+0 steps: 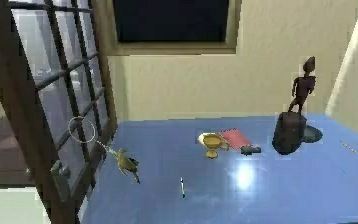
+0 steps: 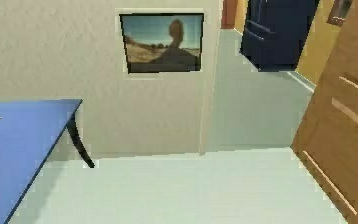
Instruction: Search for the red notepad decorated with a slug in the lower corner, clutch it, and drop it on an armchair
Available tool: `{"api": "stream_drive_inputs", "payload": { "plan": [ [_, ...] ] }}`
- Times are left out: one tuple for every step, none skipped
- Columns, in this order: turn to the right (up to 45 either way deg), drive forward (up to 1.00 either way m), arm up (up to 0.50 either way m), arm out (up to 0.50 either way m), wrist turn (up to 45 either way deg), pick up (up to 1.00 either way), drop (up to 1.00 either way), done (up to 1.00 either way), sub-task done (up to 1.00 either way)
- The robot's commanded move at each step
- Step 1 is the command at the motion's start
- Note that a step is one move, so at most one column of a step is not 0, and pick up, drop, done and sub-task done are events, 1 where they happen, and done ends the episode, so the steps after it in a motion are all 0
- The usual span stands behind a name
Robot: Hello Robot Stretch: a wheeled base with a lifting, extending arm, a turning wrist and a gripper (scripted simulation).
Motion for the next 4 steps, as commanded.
{"api": "stream_drive_inputs", "payload": {
  "plan": [
    [-45.0, 0.00, 0.00, 0.00, 0.0, 0.00, 0.00, 0.00, 0.00],
    [-24.0, 0.00, 0.00, 0.00, 0.0, 0.00, 0.00, 0.00, 0.00],
    [45.0, 0.00, 0.00, 0.00, 0.0, 0.00, 0.00, 0.00, 0.00],
    [45.0, 0.00, 0.00, 0.00, 0.0, 0.00, 0.00, 0.00, 0.00]
  ]
}}
